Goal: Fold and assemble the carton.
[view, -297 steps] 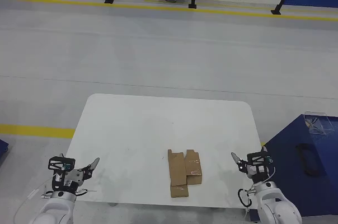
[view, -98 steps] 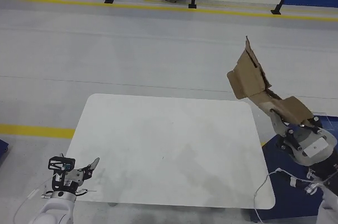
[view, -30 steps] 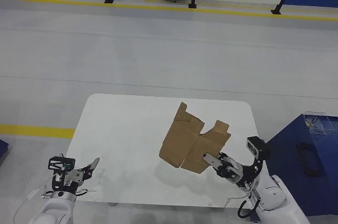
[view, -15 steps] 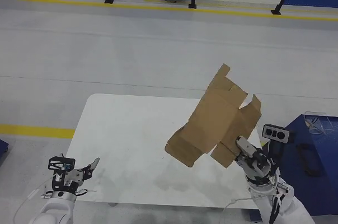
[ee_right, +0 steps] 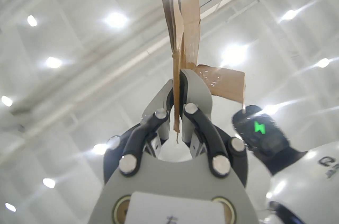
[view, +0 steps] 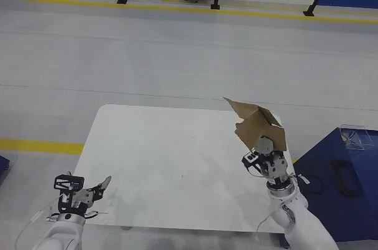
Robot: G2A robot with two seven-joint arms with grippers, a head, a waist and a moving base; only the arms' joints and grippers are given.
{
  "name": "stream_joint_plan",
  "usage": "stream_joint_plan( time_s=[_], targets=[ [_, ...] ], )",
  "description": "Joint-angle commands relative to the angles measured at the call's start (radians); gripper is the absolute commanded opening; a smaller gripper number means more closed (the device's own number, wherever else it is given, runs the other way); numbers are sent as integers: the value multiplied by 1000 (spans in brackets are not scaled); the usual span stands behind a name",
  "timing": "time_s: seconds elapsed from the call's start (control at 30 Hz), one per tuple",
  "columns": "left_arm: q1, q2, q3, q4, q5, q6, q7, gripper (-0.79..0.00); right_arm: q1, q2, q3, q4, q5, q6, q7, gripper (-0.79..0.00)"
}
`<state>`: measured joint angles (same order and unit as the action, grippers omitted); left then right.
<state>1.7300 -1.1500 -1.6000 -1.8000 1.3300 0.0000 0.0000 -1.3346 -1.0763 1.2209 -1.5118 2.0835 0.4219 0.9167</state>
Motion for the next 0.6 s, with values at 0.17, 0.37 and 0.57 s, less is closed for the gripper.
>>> stream_joint_plan(
  time_s=[0.17, 0.37, 0.57],
  targets=[
    [0, 0, 0, 0, 0, 0, 0, 0, 46, -49, -171, 143, 210, 236, -79, -785],
    [0, 0, 0, 0, 0, 0, 0, 0, 61, -50, -84, 80, 0, 71, 36, -785],
    [0, 0, 0, 0, 0, 0, 0, 0, -43, -20, 144, -131, -490, -412, 261, -785]
  ],
)
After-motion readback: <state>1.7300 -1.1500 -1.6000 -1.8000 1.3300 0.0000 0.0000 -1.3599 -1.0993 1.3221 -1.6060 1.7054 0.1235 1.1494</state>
